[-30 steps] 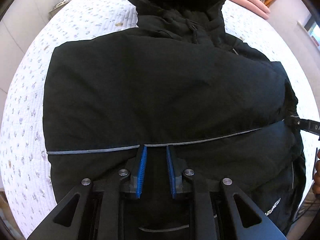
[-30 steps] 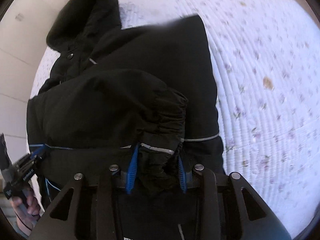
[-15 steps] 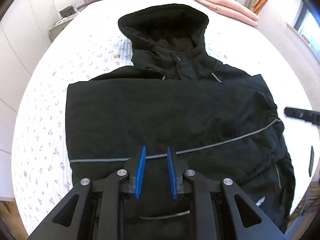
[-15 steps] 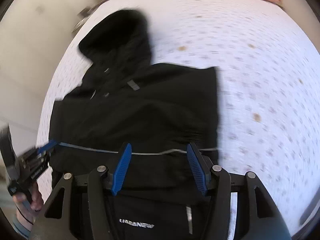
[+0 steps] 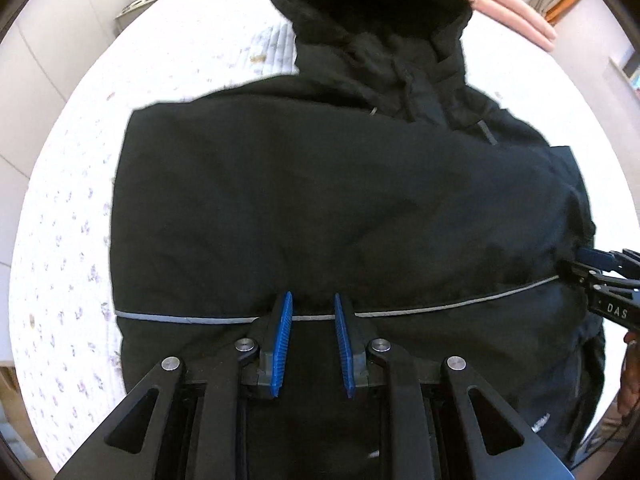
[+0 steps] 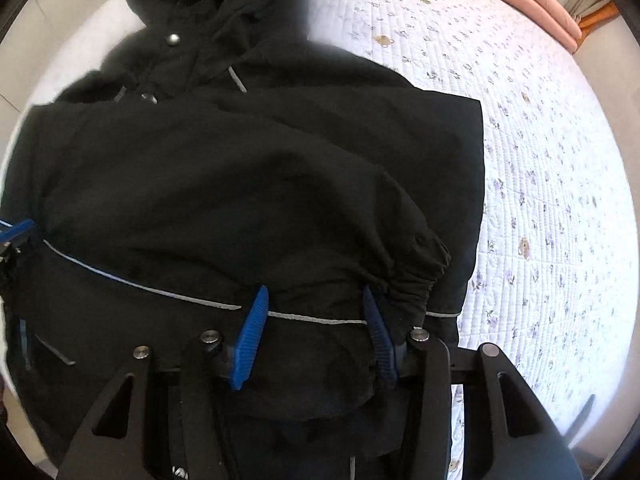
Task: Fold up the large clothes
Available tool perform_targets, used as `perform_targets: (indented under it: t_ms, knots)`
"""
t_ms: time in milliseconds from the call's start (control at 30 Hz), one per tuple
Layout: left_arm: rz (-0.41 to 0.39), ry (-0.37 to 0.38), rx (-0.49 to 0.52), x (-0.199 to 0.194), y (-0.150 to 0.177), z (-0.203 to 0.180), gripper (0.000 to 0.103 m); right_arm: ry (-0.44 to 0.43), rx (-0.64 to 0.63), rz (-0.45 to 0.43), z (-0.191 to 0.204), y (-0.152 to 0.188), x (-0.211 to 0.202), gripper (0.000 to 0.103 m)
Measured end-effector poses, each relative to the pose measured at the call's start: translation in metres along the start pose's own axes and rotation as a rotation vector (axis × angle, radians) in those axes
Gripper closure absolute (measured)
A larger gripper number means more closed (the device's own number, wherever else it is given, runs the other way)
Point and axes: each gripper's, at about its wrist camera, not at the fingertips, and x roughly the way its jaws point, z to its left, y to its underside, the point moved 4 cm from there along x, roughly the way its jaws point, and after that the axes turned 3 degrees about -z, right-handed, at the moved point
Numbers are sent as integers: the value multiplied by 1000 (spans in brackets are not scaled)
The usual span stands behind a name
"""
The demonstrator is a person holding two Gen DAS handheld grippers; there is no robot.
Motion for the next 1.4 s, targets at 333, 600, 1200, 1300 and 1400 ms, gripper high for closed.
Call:
perform_targets:
  t_ms: [333,600,1200,1300,1400]
  knots:
    - [-5,-14,-45,-4,-15,12,80,-10,-84,-32,25,-28,-11,53]
    - [-30,65,-26,-20,-44,13,81,-209,1,66,9,-50,1,53]
    - [-214,-31,-24,53,-279,45,35,-258,189,-313,-17,-298,25,41]
    - [-173,-40,-53,79,-285,52,35,-248,195,-289,-21,-311,45,41]
    - [-211,-43,-83,87,-293,58,86,-237,179,-255,-13,-317,63,82]
